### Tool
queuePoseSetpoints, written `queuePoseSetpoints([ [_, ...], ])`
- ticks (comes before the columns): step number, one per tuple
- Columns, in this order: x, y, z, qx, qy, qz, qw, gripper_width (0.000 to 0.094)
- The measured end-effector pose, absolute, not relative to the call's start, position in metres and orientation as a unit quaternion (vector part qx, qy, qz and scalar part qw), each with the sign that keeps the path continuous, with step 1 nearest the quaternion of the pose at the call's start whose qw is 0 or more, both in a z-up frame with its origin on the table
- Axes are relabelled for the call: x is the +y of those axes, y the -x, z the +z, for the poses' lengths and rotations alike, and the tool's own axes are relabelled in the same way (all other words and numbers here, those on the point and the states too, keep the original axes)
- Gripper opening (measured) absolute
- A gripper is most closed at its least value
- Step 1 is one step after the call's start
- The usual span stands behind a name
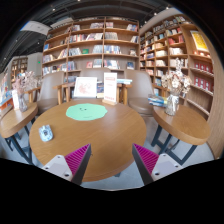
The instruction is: Arrange mouse
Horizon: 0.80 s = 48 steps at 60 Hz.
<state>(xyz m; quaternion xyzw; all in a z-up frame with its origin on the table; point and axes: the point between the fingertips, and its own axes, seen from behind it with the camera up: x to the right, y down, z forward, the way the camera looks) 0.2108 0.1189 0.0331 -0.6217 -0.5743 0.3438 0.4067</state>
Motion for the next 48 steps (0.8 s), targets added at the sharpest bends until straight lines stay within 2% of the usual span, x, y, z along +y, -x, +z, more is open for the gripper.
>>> queuePoseSetpoints([
  [10,0.091,-0.218,0.026,-0.583,0.623,0.346,0.39,0.0851],
  [48,-0.096,-0.218,0.018,-0.633,0.59,0.364,0.345,0.085],
])
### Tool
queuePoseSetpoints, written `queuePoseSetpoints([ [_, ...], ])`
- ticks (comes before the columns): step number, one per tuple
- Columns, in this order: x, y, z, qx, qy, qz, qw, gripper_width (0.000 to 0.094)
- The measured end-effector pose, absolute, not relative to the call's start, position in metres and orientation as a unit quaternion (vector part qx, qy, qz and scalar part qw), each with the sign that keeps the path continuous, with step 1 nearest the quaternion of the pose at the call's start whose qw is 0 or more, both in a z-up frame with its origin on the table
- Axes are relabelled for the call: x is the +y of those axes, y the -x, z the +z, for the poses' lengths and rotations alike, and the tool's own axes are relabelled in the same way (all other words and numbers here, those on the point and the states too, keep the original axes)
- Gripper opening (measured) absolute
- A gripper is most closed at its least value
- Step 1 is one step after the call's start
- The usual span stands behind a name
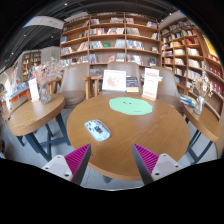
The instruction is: Arrange mouse
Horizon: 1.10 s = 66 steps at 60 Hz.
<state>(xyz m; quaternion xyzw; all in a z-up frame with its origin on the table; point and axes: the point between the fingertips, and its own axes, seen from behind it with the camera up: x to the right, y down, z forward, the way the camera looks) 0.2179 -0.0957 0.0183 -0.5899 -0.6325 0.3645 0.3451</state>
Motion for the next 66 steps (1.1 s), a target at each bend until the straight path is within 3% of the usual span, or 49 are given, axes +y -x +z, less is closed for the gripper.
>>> queuePoseSetpoints([
  [24,-0.132,-0.182,-0.011,-0.631,0.604,0.352,0.337,0.085],
  [49,-0.12,-0.098,-0.011,-0.61,0.627,0.34,0.346,0.0852],
  [66,-0.113,-0.084,-0.012,-0.606,0.634,0.334,0.347,0.0811],
])
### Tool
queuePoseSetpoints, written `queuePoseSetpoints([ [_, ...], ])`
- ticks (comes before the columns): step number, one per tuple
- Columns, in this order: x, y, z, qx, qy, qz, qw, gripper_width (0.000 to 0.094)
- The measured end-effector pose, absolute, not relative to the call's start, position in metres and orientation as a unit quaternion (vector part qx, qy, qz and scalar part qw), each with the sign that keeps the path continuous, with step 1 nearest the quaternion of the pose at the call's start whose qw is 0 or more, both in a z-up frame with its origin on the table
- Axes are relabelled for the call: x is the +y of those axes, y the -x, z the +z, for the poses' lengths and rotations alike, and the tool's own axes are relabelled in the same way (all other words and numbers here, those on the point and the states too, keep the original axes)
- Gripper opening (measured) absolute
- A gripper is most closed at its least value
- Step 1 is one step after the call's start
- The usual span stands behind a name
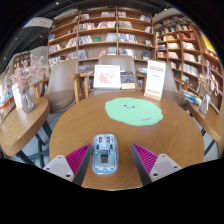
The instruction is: Arrange mouse
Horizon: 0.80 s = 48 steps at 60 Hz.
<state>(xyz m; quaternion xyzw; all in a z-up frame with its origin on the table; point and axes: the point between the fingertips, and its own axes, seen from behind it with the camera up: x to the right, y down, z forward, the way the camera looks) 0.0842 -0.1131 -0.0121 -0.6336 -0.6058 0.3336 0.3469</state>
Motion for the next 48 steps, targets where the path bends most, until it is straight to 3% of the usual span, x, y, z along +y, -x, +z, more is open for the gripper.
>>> queuePoseSetpoints([
  [3,-0.113,-0.084,-0.013,-0.607,0.635,0.33,0.345,0.0703],
  [5,-0.112,-0.085,-0.012,-0.608,0.638,0.325,0.344,0.0445],
  [15,-0.118,-0.091,-0.008,-0.622,0.648,0.32,0.3,0.0408],
  [19,-0.119,-0.095,0.009,-0.62,0.651,0.331,0.286,0.0407],
  [30,-0.099,-0.053,0.094,-0.611,0.625,0.367,0.319,0.041],
  [36,-0.067,-0.007,0.126,-0.607,0.61,0.36,0.36,0.0411],
  [41,-0.042,0.026,0.133,-0.603,0.606,0.359,0.374,0.041],
  [48,-0.026,0.078,0.101,-0.6,0.624,0.356,0.353,0.0409],
])
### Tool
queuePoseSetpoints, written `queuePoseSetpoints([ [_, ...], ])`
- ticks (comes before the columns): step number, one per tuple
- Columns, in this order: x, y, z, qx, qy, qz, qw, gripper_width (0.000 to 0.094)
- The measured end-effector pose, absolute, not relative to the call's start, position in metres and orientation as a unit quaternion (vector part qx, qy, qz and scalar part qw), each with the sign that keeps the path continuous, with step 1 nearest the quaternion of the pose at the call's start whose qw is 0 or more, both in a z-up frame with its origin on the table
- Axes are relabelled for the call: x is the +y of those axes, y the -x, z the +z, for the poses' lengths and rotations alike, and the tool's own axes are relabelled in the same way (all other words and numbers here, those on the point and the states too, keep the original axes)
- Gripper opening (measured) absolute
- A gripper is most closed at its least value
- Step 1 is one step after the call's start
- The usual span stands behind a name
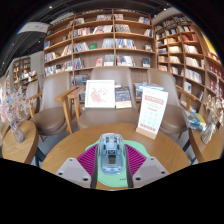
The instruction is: Arrange mouse
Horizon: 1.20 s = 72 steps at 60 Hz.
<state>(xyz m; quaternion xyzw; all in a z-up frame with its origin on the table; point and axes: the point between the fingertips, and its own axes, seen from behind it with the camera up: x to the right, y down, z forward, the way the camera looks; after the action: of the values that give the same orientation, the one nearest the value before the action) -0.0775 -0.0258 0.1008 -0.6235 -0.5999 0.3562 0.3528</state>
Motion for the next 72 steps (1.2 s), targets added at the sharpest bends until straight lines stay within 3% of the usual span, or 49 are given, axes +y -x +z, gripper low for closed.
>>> queuePoseSetpoints([
  [13,0.0,0.115,0.012,-0.62,0.637,0.311,0.336,0.0409],
  [22,0.005,0.119,-0.008,-0.608,0.648,0.319,0.331,0.0444],
  [28,0.003,0.117,-0.01,-0.613,0.638,0.323,0.335,0.0523],
  [31,-0.001,0.113,-0.011,-0.617,0.636,0.326,0.329,0.0703],
  [33,0.0,0.109,-0.008,-0.615,0.639,0.328,0.327,0.085],
  [34,-0.002,0.107,-0.006,-0.614,0.639,0.33,0.326,0.0861],
  [55,0.002,-0.056,0.094,-0.592,0.628,0.357,0.357,0.0856],
  [72,0.01,-0.207,0.114,-0.602,0.617,0.356,0.362,0.0851],
])
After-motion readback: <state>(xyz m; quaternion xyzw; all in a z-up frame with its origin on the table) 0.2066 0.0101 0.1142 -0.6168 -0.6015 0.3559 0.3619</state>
